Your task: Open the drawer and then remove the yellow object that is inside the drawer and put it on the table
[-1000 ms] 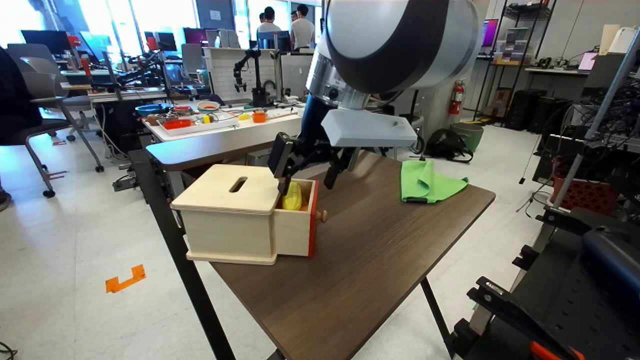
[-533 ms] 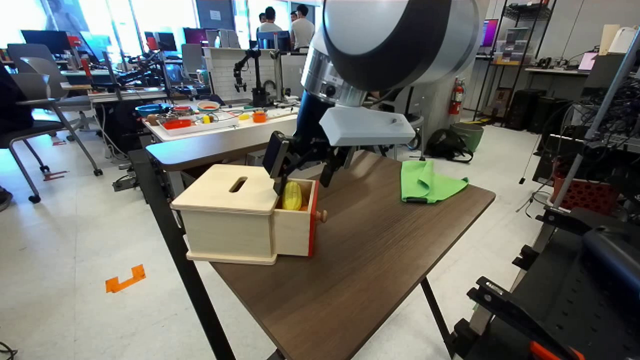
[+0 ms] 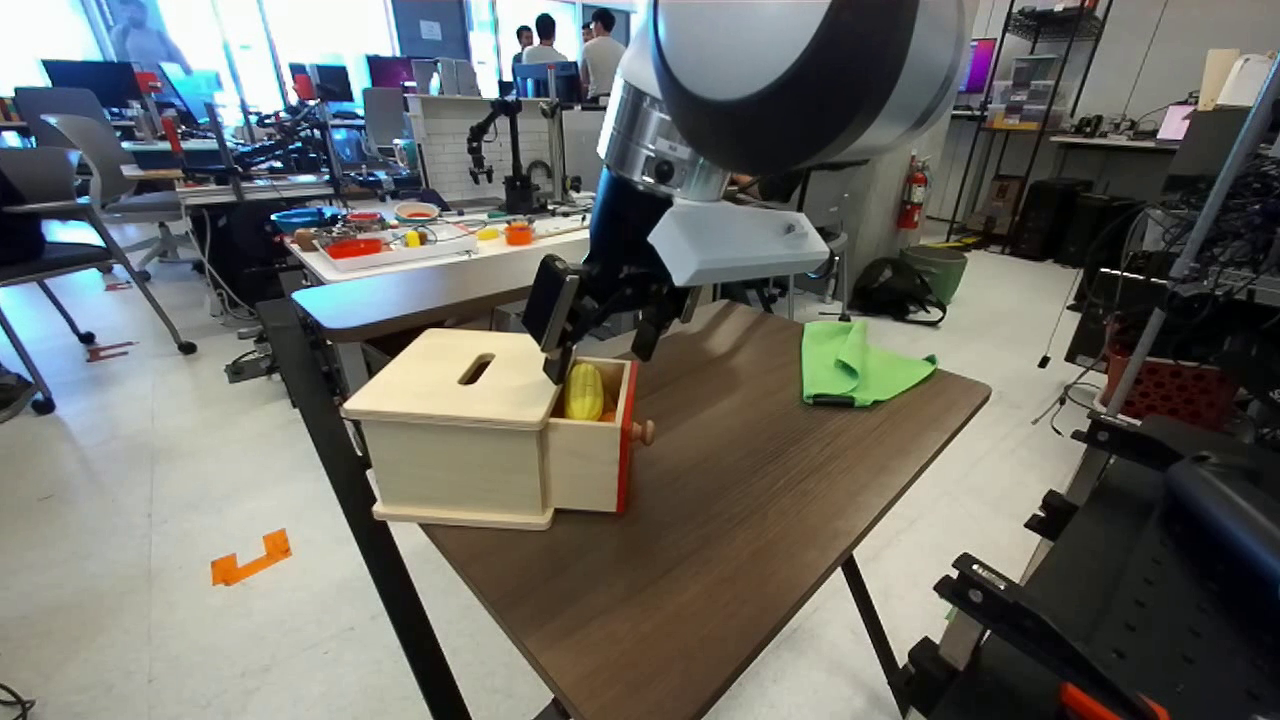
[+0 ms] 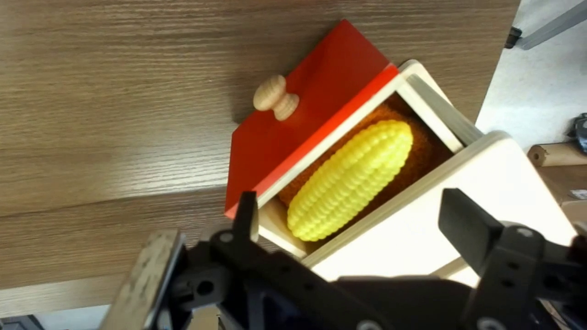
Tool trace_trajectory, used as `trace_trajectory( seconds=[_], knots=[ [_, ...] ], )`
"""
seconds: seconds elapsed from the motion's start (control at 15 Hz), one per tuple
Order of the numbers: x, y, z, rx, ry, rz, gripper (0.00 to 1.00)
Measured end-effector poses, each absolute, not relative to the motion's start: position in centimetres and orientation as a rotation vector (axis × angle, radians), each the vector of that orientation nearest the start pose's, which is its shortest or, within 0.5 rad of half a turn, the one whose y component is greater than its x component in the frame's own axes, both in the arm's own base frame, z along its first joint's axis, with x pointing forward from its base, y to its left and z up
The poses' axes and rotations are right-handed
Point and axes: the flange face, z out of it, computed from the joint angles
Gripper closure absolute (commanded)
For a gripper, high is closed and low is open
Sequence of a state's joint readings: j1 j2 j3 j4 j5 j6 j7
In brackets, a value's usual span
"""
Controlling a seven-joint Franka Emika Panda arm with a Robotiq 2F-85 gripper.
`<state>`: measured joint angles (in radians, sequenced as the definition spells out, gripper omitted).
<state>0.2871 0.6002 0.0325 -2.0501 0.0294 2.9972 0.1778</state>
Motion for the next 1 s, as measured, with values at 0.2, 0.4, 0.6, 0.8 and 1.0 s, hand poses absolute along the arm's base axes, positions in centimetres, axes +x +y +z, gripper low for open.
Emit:
trace_trajectory(
  seconds=[0.2,0.4,0.6,0.8,1.0],
  knots=[
    [58.8,19.6,17.7,-2.983,-0.266,-0.529,0.00],
    [58.7,19.9,17.7,-2.977,-0.371,-0.547,0.00],
    [58.5,20.1,17.1,-2.961,-0.495,-0.535,0.00],
    [58.3,19.6,16.4,-2.947,-0.591,-0.518,0.00],
    [58.5,18.6,16.0,-2.944,-0.637,-0.513,0.00]
  ],
)
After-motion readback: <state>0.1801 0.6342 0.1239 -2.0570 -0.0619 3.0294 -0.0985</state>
